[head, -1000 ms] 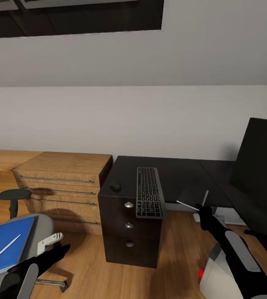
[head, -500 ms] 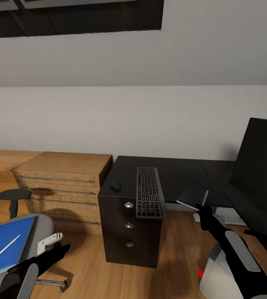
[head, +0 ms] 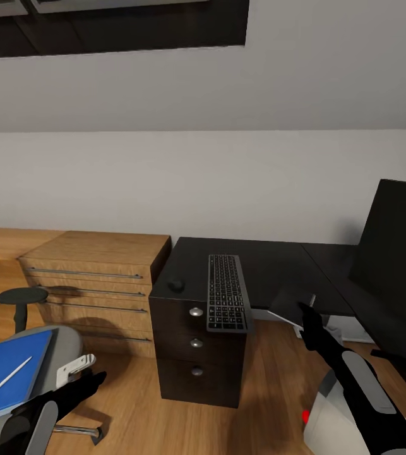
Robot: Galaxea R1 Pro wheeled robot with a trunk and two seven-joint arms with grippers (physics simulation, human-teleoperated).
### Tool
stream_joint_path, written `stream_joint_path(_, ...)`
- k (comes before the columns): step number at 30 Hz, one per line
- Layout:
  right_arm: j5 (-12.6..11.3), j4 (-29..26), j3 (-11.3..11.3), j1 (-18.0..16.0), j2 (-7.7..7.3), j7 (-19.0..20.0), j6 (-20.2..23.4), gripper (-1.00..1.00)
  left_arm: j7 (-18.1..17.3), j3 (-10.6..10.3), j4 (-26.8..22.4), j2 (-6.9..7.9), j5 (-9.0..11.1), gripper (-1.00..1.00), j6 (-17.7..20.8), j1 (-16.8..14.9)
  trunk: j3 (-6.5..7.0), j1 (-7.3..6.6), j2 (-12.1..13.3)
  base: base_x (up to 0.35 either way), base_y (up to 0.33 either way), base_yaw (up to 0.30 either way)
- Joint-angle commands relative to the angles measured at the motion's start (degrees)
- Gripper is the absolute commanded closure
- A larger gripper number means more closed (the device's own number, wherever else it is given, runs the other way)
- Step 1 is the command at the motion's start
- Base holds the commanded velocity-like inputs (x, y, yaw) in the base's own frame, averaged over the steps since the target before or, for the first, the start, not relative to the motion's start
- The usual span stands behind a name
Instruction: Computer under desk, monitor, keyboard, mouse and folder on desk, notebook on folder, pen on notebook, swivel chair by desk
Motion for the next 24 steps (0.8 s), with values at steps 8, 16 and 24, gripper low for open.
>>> stream_joint_path(8,-0.36,-0.09,-0.15,-0.03,0.01,-0.36,0.23,-1.0,0.51,-0.01,-0.07,0.01,0.65,-1.0,0.25,-0.03,-0.06,-0.01,-0.03,0.0,0.0,0.0)
stream_joint_path(16,-0.36,-0.09,-0.13,-0.03,0.01,-0.36,0.23,-1.0,0.51,-0.01,-0.07,0.01,0.62,-1.0,0.25,-0.03,-0.06,-0.01,-0.03,-0.09,0.0,0.0)
stream_joint_path(24,-0.36,-0.09,-0.14,-0.03,0.01,-0.36,0.23,-1.0,0.51,-0.01,-0.07,0.01,0.61,-1.0,0.25,-0.03,-0.06,-0.01,-0.03,-0.285,0.0,0.0)
